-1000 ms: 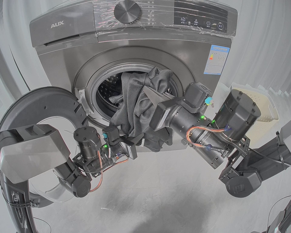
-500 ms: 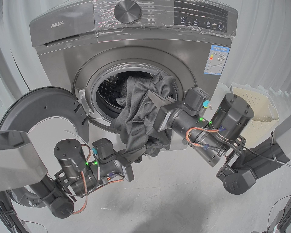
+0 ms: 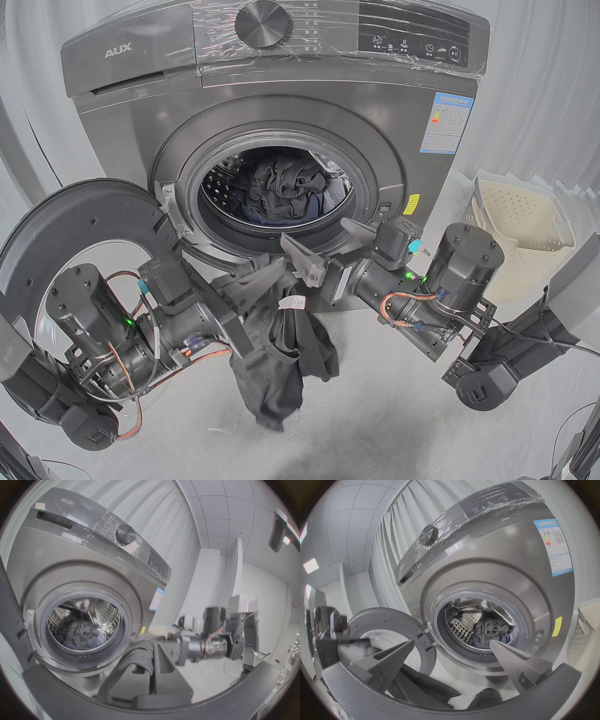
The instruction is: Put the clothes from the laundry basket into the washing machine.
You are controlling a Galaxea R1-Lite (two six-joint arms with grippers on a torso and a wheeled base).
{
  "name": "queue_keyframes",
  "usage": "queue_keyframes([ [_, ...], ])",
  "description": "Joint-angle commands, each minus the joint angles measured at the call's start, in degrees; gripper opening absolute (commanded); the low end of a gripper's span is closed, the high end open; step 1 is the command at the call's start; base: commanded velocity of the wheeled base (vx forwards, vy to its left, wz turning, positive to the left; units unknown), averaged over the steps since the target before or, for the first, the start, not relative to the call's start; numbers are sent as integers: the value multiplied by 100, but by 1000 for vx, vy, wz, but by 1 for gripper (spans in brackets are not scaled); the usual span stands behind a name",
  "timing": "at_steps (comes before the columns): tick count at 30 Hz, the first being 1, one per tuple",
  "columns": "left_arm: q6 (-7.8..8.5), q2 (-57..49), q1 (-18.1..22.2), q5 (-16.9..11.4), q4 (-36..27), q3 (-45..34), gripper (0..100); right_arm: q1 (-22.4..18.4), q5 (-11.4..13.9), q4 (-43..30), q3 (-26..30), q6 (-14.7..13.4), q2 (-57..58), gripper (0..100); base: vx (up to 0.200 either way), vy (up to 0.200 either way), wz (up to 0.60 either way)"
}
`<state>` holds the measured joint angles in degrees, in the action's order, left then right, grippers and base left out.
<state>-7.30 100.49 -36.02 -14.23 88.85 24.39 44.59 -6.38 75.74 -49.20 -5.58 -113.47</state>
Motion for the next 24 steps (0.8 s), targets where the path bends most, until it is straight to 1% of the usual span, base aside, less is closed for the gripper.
queue_keyframes([
  [1,-8,-73,183,25,1,312,0,-135,-4,2,332,-4,27,100,0,0,0],
  [3,-78,-73,315,122,-8,496,0,-232,-4,-15,613,-4,141,100,0,0,0],
  [4,-96,-73,324,175,-8,540,0,-267,5,-15,675,5,150,100,0,0,0],
  [6,-184,-64,333,333,-8,672,0,-328,31,-15,860,5,185,100,0,0,0],
  [8,-245,-73,350,403,-8,734,0,-337,49,-24,1044,13,176,100,0,0,0],
  [12,-254,-91,350,412,-8,786,0,-337,57,-24,1255,13,141,100,0,0,0],
  [16,-254,-82,350,526,-8,901,0,-267,75,-33,1404,22,53,100,0,0,0],
  [24,-254,-64,377,535,1,944,0,-223,84,29,1290,22,-316,100,0,0,0],
])
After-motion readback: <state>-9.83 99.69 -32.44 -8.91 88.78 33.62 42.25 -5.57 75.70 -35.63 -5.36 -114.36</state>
